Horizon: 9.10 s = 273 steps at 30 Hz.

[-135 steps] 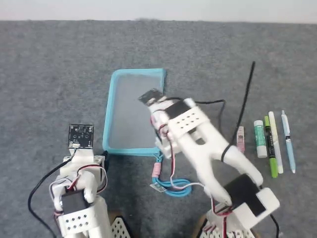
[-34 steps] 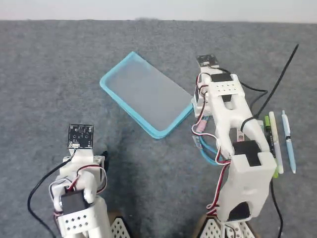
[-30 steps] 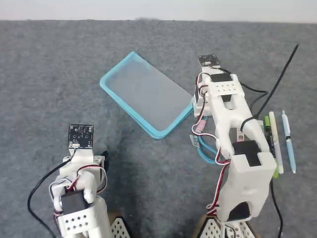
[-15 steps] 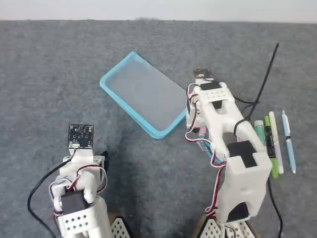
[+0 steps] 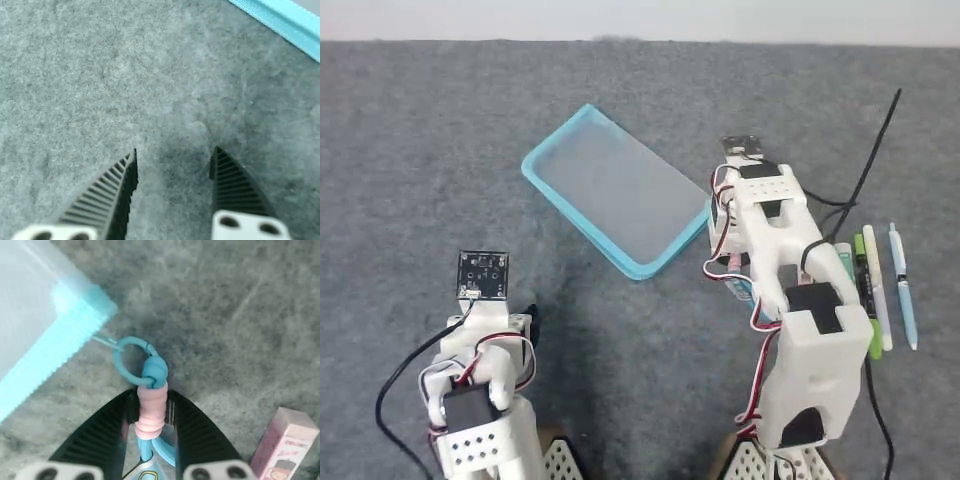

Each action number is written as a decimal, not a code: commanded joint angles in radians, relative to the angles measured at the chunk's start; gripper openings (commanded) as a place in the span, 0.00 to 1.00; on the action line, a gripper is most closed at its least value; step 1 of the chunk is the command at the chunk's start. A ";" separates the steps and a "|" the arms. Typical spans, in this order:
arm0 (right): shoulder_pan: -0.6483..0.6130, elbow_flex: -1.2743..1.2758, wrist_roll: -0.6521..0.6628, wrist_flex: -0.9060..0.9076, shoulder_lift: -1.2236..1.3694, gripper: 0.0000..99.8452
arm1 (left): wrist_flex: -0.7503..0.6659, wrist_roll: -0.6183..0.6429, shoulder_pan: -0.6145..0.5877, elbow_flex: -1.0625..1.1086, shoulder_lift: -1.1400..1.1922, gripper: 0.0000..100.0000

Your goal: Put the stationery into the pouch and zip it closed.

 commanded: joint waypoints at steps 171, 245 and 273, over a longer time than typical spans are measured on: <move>-0.367 0.505 0.190 -0.120 -1.159 0.01 | -0.417 0.181 0.624 -0.496 0.523 0.37; -0.197 0.876 0.393 -0.266 -1.156 0.01 | -0.701 0.081 0.351 -0.429 0.758 0.34; -0.394 0.410 0.221 -0.068 -1.056 0.01 | -0.330 0.071 0.555 -0.360 0.269 0.34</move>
